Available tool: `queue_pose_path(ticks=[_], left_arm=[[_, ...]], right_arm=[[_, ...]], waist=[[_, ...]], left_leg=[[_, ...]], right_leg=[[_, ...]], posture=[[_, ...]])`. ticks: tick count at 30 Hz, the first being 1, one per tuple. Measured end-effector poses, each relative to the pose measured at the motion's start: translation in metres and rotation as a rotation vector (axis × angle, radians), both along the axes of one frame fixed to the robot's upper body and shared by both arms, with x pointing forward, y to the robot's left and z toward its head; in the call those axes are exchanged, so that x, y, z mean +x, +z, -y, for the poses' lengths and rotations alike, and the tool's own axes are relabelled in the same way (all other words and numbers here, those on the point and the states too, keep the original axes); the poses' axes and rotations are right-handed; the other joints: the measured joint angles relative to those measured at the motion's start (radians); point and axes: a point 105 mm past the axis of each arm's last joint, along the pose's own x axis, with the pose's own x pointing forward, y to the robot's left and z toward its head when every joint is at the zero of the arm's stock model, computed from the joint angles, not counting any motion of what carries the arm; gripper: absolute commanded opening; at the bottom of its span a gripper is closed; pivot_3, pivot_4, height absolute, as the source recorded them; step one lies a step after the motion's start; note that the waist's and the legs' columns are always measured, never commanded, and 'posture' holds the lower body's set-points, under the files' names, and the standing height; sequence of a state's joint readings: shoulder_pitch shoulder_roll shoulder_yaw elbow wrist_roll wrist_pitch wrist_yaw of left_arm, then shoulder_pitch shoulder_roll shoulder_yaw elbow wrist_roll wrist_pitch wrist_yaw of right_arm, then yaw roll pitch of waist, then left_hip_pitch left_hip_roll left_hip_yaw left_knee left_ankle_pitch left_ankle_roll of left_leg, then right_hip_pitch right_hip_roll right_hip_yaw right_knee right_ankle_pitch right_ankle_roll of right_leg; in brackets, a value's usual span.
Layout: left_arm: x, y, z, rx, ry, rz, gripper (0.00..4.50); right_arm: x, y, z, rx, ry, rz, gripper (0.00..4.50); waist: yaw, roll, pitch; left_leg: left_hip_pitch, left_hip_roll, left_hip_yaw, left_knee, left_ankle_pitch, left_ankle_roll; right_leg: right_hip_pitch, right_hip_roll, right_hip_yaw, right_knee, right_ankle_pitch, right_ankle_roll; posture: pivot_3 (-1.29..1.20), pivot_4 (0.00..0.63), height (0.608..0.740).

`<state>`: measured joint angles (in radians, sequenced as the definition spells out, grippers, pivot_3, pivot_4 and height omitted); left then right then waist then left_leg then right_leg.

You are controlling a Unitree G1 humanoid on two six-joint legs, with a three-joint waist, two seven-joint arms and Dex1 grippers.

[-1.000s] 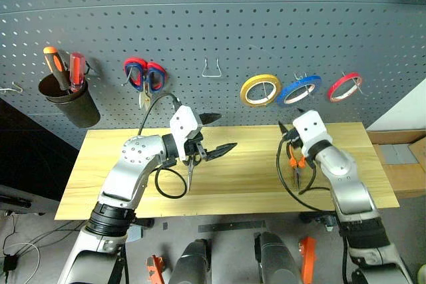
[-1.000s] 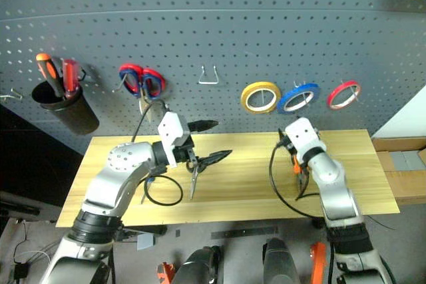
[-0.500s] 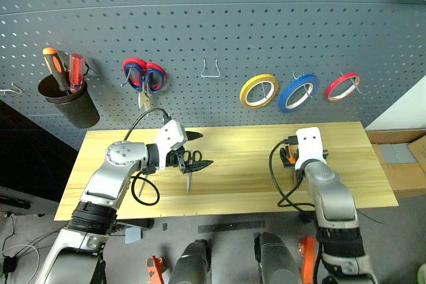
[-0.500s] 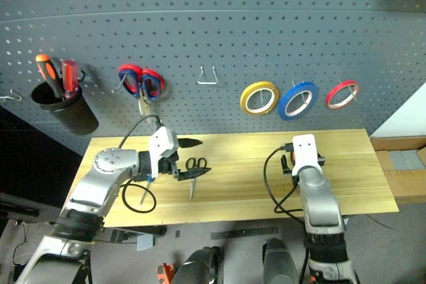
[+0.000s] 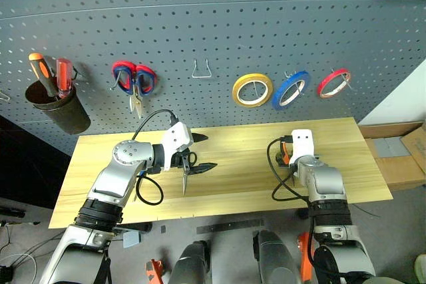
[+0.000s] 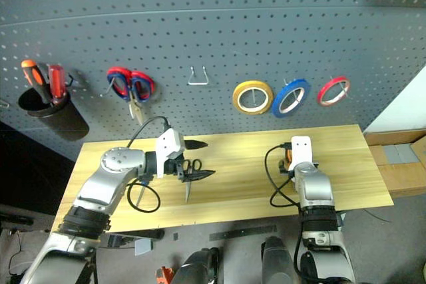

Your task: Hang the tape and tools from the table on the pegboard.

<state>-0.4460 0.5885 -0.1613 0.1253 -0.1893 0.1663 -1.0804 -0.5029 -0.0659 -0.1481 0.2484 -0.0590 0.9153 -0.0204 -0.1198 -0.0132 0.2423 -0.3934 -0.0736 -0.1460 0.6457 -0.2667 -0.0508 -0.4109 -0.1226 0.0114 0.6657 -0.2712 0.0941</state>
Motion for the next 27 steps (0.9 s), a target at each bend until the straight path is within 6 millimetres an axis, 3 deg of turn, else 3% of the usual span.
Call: queue_pose_path(ticks=[13, 26, 27], left_arm=[[0.003, 0.002, 0.0, 0.006, 0.01, 0.013, 4.5], [0.004, 0.002, 0.0, 0.008, 0.02, 0.019, 4.5], [0.004, 0.002, 0.0, 0.008, 0.02, 0.019, 4.5]], right_arm=[[0.03, 0.0, 0.009, 0.012, -0.005, -0.013, 4.49], [0.026, -0.004, 0.011, 0.107, -0.06, -0.049, 4.49], [0.026, -0.004, 0.011, 0.106, -0.059, -0.049, 4.32]], waist=[[-0.016, 0.0, 0.0], [-0.018, 0.0, 0.0], [-0.018, 0.0, 0.0]], left_leg=[[0.0, 0.0, 0.003, 0.0, 0.0, 0.0], [0.001, 0.001, 0.004, 0.001, 0.0, 0.001], [0.001, 0.001, 0.004, 0.001, 0.0, 0.001]], right_leg=[[0.0, 0.0, 0.002, 0.0, 0.0, 0.0], [0.0, 0.0, 0.003, 0.0, 0.0, 0.001], [0.0, 0.0, 0.003, 0.0, 0.0, 0.001]], posture=[[-0.14, 0.262, 0.74], [-0.14, 0.261, 0.74], [-0.14, 0.261, 0.74]])
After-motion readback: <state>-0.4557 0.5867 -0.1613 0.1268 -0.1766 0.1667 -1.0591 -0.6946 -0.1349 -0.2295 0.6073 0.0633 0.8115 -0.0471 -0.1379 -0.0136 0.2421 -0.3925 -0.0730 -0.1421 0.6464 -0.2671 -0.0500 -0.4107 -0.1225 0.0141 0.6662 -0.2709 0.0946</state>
